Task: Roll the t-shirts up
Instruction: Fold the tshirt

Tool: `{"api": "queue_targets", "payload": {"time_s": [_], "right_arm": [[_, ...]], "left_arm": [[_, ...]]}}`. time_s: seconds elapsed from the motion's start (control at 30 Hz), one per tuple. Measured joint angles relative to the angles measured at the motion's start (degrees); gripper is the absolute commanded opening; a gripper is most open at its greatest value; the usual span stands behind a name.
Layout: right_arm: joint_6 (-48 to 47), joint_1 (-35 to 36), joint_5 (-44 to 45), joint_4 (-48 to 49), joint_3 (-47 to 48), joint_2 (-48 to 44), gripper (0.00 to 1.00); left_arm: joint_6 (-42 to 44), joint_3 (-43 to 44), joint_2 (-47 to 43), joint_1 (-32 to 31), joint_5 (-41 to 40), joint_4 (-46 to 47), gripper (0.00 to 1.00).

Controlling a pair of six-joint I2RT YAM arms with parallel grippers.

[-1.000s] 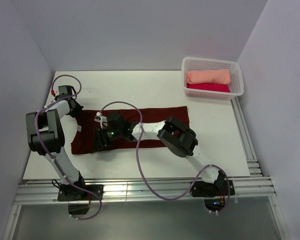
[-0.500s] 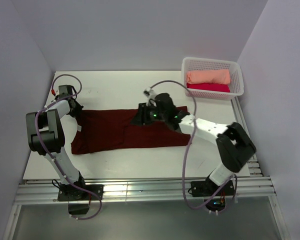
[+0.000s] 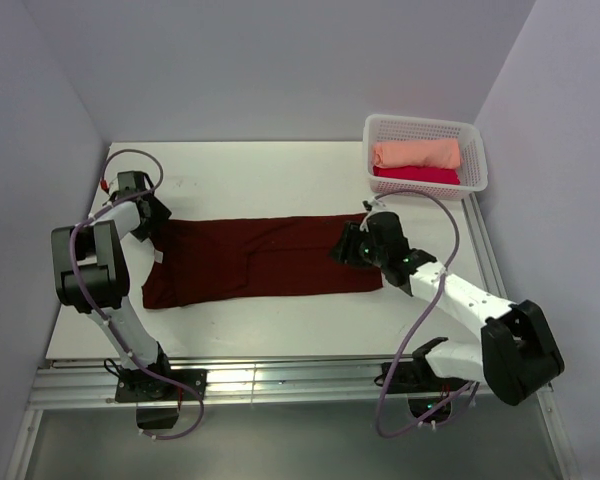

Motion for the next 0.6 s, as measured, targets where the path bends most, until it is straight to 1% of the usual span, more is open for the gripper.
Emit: {"api": "queue_targets", "payload": {"time_s": [0.1,0.2,0.43,0.6], "right_arm": [[1.0,-2.1,3.3,-1.2,-0.3,-2.0,0.57],[2.1,-3.7,5.7,-2.5,-0.3,-1.9,0.56],[4.8,-7.0,8.8,-5.0,-0.3,0.6,0.55],[6.6,-7.3,14.1,-9.4,-0.2,2.0,0.55]], "left_arm": [[-0.5,-2.0,-2.1,0.0,-1.4,-0.4,0.74],[-0.9,-4.7,-5.8,0.0,-2.8,-0.7,0.75],[-4.1,-13.2,-18.2,0.1,-4.1,0.0,0.76],[-6.7,-17.4,-22.4,0.1,-4.1,-0.1,0.74]]}}
